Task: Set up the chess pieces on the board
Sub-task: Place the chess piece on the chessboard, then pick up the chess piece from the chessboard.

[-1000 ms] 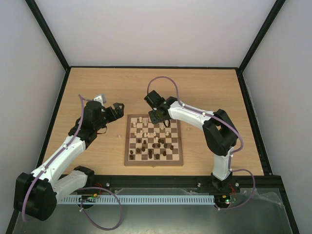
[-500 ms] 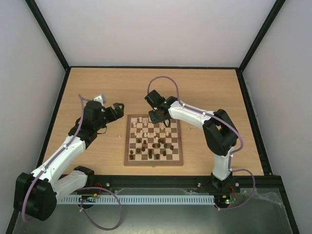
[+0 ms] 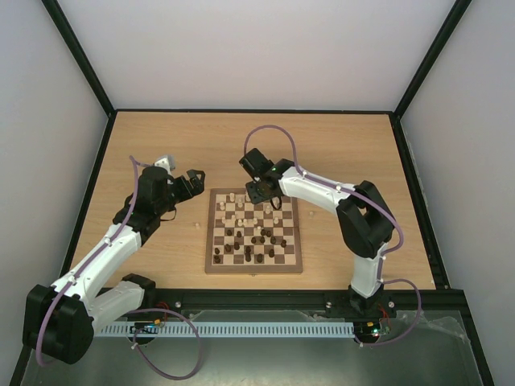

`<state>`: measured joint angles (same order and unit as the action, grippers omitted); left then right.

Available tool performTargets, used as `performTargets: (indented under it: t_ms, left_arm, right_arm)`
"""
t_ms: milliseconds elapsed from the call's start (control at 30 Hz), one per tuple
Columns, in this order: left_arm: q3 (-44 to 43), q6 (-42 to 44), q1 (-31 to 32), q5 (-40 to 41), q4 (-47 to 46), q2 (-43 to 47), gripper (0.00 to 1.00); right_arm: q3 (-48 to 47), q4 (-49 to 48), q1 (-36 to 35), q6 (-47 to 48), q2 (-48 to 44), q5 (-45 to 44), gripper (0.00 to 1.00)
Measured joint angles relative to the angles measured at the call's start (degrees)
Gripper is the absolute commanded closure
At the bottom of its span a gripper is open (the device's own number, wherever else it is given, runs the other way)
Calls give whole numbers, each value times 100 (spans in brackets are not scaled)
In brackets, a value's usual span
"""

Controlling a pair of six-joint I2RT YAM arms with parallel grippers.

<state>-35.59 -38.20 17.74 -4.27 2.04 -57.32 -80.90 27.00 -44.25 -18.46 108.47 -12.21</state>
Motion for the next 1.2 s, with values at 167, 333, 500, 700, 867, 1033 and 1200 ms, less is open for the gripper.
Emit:
performTargets:
  t_ms: [167,333,500,700,867,1033,1200]
  left_arm:
    - [0,0,0,0,0,0,0]
    - [0,-2,0,0,0,0,1]
    - [0,-15,0,31,2,11,1]
    - [0,-26,0,70,2,55,0]
    - [0,-37,0,107,4,70,1]
    - [0,-39,0,131,4,70,0]
    - [0,-39,0,133,4,70,1]
  right_arm:
    - [221,-24,0,-20,-503,-129,62]
    - [448,-33,0,-46,-1080,-160,64]
    - [920,-7,-11,-70,-1344,-68,66]
    - [1233,61,-177,-90,-1386,114,69]
    - [1250,61,-313,-107,-1386,212,71]
    - [1248,59,-337,-105,-1320,227,72]
    - [1228,59,-337,-105,-1137,125,72]
